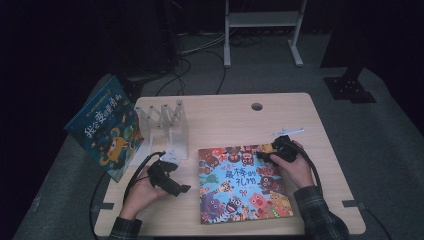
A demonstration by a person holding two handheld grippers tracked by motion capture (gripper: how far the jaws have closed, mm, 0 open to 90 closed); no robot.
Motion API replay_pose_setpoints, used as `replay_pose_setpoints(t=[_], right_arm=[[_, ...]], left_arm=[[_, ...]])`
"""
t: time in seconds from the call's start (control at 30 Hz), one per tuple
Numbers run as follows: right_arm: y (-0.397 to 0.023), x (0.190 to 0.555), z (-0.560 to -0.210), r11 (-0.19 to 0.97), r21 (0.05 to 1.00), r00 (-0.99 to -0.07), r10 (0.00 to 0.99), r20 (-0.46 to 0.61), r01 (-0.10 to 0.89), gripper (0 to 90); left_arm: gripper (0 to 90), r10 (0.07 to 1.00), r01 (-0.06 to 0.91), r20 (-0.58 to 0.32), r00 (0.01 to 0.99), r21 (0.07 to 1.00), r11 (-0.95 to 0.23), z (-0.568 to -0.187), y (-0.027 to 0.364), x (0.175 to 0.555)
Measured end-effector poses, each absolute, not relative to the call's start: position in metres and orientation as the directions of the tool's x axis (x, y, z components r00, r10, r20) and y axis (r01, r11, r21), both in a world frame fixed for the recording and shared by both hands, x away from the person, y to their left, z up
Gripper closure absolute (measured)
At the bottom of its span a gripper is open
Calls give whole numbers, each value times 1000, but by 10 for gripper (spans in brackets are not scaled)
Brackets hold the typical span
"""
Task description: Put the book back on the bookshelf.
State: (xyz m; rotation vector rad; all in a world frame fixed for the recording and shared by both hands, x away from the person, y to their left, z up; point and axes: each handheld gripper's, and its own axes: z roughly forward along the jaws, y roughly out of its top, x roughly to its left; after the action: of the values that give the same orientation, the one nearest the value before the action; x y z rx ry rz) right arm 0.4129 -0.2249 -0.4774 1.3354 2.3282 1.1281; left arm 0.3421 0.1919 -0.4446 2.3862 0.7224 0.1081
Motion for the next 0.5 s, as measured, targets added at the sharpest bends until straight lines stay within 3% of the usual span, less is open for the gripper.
replay_pose_setpoints(t=[0.5], right_arm=[[-193,425,-471,370,687,-628,761,163,626,195]], left_arm=[[26,529,474,-109,842,618,-627,-445,194,344]])
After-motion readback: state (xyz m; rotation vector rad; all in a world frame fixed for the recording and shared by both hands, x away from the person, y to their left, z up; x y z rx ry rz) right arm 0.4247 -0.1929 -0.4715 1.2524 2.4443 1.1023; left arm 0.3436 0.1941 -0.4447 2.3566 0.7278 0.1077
